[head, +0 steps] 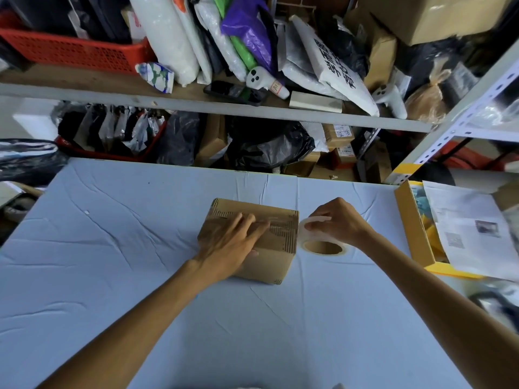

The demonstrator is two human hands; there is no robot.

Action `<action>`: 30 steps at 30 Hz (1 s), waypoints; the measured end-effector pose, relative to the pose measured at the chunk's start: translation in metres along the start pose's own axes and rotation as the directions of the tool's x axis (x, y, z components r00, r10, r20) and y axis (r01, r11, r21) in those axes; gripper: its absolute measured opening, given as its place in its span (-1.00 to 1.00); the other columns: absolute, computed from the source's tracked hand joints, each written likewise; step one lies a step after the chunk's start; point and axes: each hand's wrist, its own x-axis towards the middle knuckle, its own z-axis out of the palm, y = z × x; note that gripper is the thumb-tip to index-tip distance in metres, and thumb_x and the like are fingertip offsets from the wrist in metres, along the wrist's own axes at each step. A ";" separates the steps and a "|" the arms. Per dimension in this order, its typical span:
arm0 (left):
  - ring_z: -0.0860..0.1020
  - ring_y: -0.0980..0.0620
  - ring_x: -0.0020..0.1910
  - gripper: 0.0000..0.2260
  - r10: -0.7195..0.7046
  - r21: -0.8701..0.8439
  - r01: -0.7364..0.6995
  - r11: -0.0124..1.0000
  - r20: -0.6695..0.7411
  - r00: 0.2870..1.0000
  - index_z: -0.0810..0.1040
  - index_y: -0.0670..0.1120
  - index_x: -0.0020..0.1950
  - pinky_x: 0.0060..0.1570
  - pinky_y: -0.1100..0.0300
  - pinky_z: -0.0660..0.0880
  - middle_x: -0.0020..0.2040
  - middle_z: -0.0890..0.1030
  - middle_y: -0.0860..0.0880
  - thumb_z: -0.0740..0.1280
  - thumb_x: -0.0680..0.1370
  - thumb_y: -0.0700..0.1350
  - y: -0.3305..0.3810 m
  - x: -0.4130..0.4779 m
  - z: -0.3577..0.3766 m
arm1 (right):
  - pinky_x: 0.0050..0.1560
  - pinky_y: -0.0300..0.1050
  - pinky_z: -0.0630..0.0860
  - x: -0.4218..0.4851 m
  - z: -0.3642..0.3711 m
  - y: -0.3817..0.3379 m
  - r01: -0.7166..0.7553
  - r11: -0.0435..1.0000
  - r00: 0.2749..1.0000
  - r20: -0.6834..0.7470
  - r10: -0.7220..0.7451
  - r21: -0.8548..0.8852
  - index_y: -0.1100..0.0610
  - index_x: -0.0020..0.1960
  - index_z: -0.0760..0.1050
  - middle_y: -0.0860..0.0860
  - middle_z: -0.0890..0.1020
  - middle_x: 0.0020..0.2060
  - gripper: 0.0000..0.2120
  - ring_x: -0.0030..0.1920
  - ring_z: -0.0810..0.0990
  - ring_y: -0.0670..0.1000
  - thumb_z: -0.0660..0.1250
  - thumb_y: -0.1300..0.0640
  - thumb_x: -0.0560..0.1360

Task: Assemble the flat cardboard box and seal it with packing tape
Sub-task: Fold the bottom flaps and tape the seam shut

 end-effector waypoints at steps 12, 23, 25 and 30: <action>0.30 -0.07 0.18 -0.44 0.003 -0.102 -0.011 0.995 -0.073 0.997 0.28 -0.04 0.44 0.16 0.02 0.42 0.25 0.31 -0.09 0.32 0.48 -0.31 -0.018 0.018 -0.018 | -0.18 -0.11 0.51 0.008 0.006 0.003 0.010 0.991 1.000 -0.031 -0.006 0.135 0.09 -0.02 0.69 0.02 0.68 -0.11 -0.78 -0.09 0.61 0.04 0.48 0.01 0.40; 0.23 0.00 0.20 -0.22 -0.024 -0.111 0.031 0.993 0.066 0.998 0.00 0.35 0.48 0.04 0.18 0.35 0.31 0.23 -0.03 0.23 0.53 -0.34 -0.035 0.024 -0.009 | -0.21 -0.08 0.41 0.018 0.014 0.011 -0.152 0.988 0.981 0.125 0.152 -0.003 0.16 -0.05 0.64 0.06 0.61 -0.19 -0.66 -0.18 0.53 0.07 0.46 -0.11 0.39; 0.23 0.01 0.18 -0.15 -0.021 -0.136 0.032 0.990 0.079 0.997 0.01 0.36 0.48 0.06 0.17 0.43 0.30 0.23 -0.03 0.23 0.48 -0.43 -0.039 0.022 -0.006 | -0.27 -0.10 0.32 0.016 0.021 0.011 -0.259 0.955 0.947 0.159 0.280 -0.143 0.19 -0.22 0.52 0.07 0.52 -0.29 -0.58 -0.28 0.44 0.07 0.47 -0.19 0.34; 0.21 0.04 0.17 -0.11 -0.023 -0.187 0.035 0.982 0.069 0.997 0.06 0.39 0.45 0.16 0.10 0.42 0.28 0.23 -0.02 0.22 0.46 -0.48 -0.041 0.025 -0.006 | 0.08 -0.03 0.49 0.005 0.012 0.022 -0.177 0.975 0.965 0.218 0.145 0.133 0.02 0.06 0.67 0.03 0.65 0.04 -0.72 0.05 0.60 0.08 0.45 -0.10 0.42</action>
